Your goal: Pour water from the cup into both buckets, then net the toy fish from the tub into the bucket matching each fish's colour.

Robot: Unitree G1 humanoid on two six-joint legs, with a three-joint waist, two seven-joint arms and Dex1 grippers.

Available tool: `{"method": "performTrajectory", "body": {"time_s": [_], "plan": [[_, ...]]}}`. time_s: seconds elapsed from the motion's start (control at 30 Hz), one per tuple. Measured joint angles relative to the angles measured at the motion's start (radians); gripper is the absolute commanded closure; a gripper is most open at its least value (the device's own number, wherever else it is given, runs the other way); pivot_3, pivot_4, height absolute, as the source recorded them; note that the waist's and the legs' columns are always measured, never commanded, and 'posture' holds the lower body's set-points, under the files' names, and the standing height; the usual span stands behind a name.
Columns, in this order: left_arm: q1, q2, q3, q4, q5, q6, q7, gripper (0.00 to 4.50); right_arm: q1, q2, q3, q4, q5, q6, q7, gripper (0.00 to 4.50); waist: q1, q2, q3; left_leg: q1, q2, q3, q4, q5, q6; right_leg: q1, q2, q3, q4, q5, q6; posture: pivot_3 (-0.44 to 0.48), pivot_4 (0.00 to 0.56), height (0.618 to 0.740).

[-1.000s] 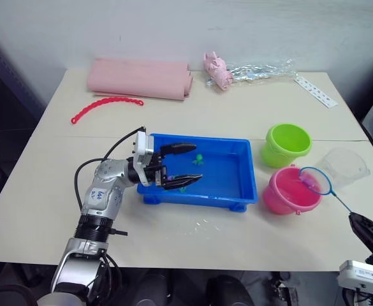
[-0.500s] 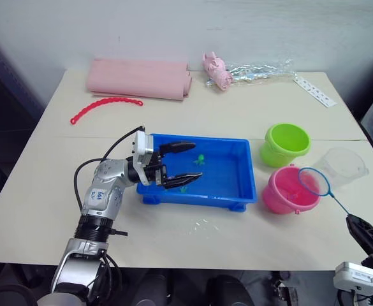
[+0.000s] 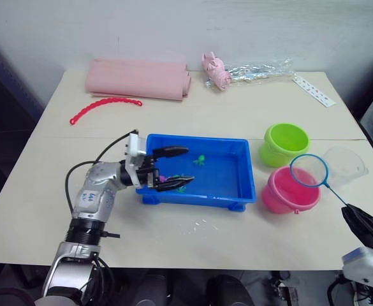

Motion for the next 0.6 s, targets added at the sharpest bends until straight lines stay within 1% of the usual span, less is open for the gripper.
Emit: {"method": "performTrajectory", "body": {"time_s": [0.03, 0.07, 0.13, 0.17, 0.23, 0.33, 0.4, 0.47, 0.53, 0.57, 0.6], "plan": [[0.002, 0.021, 0.012, -0.001, -0.009, 0.009, -0.005, 0.03, -0.002, -0.003, 0.011, -0.022, 0.107, 0.046, 0.029, 4.5, 0.0, 0.0, 0.0, 0.0, 0.0, 0.0, 0.0, 0.0, 0.0, 0.0, 0.0, 0.0, 0.0, 0.0, 0.0, 0.0, 0.15, 0.74], [0.014, 0.057, 0.028, -0.004, -0.017, 0.026, -0.017, 0.03, -0.012, -0.023, 0.029, -0.068, 0.305, 0.137, 0.083, 4.5, -0.002, 0.0, 0.0, 0.001, 0.0, -0.001, 0.0, 0.0, 0.0, 0.001, 0.0, 0.0, 0.0, 0.0, 0.0, 0.0, 0.15, 0.74], [0.029, 0.092, 0.052, -0.004, -0.022, 0.042, -0.025, 0.03, -0.027, -0.062, 0.035, -0.117, 0.488, 0.225, 0.144, 4.5, -0.003, 0.0, 0.0, 0.001, 0.0, -0.001, 0.0, 0.0, 0.0, 0.001, 0.0, -0.001, 0.0, 0.0, 0.0, 0.0, 0.15, 0.74], [0.04, 0.113, 0.065, -0.004, -0.025, 0.047, -0.029, 0.03, -0.052, -0.098, 0.039, -0.143, 0.586, 0.286, 0.182, 4.5, -0.002, 0.0, 0.0, 0.0, 0.0, -0.002, 0.001, 0.0, 0.0, 0.002, 0.0, -0.002, -0.001, 0.0, 0.0, 0.0, 0.15, 0.74], [0.062, 0.155, 0.106, -0.004, -0.034, 0.061, -0.031, 0.03, -0.122, -0.174, 0.05, -0.178, 0.726, 0.399, 0.242, 4.5, -0.003, 0.0, 0.0, 0.0, 0.0, -0.002, 0.001, 0.0, 0.001, 0.002, 0.0, -0.002, -0.001, 0.0, 0.0, 0.0, 0.15, 0.74], [0.101, 0.219, 0.159, -0.013, -0.045, 0.07, -0.038, 0.03, -0.252, -0.264, 0.09, -0.188, 0.838, 0.535, 0.295, 4.5, 0.002, 0.0, 0.0, 0.0, 0.0, -0.003, 0.001, -0.001, 0.001, 0.003, -0.001, -0.003, -0.002, 0.0, 0.0, 0.0, 0.15, 0.74], [0.12, 0.252, 0.191, -0.014, -0.046, 0.069, -0.037, 0.03, -0.339, -0.31, 0.142, -0.188, 0.869, 0.611, 0.316, 4.5, 0.003, 0.0, 0.0, 0.0, 0.0, -0.004, 0.002, -0.001, 0.002, 0.003, -0.001, -0.004, -0.003, 0.0, 0.0, 0.0, 0.15, 0.74], [0.157, 0.289, 0.245, -0.001, -0.045, 0.054, -0.025, 0.03, -0.478, -0.353, 0.242, -0.182, 0.869, 0.699, 0.327, 4.5, 0.001, 0.0, 0.0, 0.0, 0.0, -0.004, 0.002, -0.001, 0.002, 0.003, -0.001, -0.005, -0.003, 0.0, 0.0, 0.0, 0.15, 0.74], [0.19, 0.316, 0.283, 0.019, -0.042, 0.036, -0.018, 0.03, -0.579, -0.37, 0.322, -0.173, 0.854, 0.762, 0.329, 4.5, 0.0, 0.0, 0.0, 0.0, 0.0, -0.004, 0.002, -0.002, 0.002, 0.003, -0.002, -0.005, -0.004, 0.0, 0.0, 0.0, 0.15, 0.74], [0.21, 0.329, 0.301, 0.04, -0.036, 0.02, -0.018, 0.03, -0.641, -0.372, 0.379, -0.163, 0.834, 0.794, 0.332, 4.5, -0.002, 0.0, 0.0, 0.0, 0.0, -0.004, 0.001, -0.002, 0.002, 0.003, -0.002, -0.005, -0.004, 0.0, 0.0, 0.0, 0.15, 0.74], [0.252, 0.343, 0.327, 0.065, -0.025, 0.0, -0.016, 0.03, -0.748, -0.371, 0.468, -0.136, 0.802, 0.838, 0.34, 4.5, -0.01, 0.0, 0.001, 0.0, 0.0, -0.003, 0.001, -0.002, 0.002, 0.002, -0.002, -0.005, -0.004, 0.0, 0.0, 0.0, 0.15, 0.74]]}}
